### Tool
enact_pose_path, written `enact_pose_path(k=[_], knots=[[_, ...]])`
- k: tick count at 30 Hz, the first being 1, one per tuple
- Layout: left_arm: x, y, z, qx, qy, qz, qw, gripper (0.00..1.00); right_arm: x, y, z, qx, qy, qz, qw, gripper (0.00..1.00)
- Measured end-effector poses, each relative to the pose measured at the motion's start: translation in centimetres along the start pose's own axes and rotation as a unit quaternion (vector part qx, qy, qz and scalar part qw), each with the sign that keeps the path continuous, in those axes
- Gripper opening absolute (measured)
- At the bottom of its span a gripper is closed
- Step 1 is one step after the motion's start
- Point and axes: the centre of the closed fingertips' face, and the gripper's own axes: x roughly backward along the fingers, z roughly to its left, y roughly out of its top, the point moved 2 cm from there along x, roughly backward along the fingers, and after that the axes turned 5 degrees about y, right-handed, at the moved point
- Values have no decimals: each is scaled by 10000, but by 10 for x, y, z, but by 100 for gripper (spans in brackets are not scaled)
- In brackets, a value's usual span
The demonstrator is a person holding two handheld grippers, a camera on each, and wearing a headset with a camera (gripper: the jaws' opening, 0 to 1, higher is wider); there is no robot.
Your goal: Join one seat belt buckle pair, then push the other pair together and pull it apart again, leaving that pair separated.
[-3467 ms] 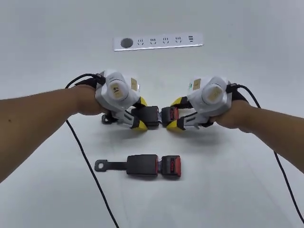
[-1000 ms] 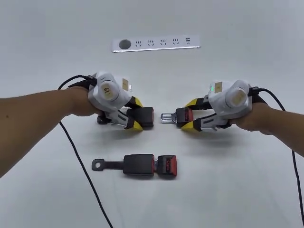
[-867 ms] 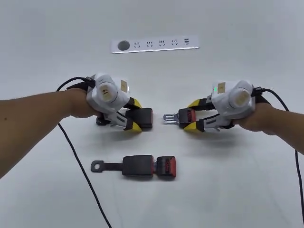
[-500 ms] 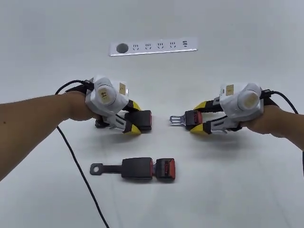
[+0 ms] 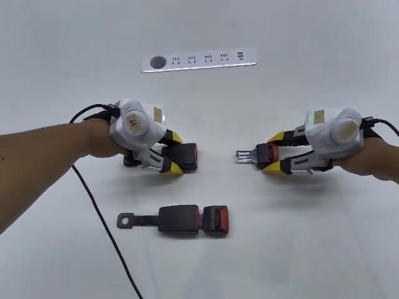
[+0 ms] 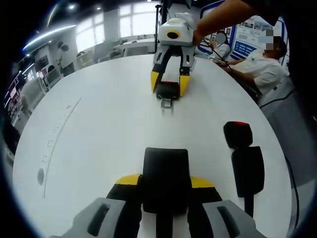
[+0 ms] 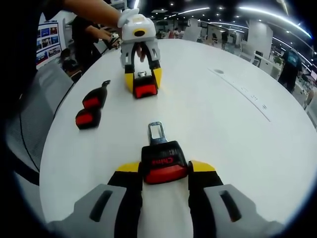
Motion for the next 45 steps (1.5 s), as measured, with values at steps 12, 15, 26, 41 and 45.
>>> enact_pose_path(k=[12, 15, 26, 41, 45], knots=[[-1, 0, 0, -31, 3, -33, 10000, 36, 2, -5, 2, -73, -75, -103, 9999, 36], [-1, 1, 0, -23, 26, -19, 10000, 36, 1, -5, 5, -43, -119, -111, 9999, 36], [8, 13, 12, 1118, 630, -422, 9908, 63, 17, 6, -10, -1028, -1124, -800, 9851, 61], [51, 2, 15, 2370, 1928, -935, 9476, 93, 38, 33, -2, -1503, -2658, -1284, 9435, 90], [66, -2, 4, 2686, 2024, -1202, 9340, 95, 39, 33, 3, -1836, -2905, -1393, 9287, 91]])
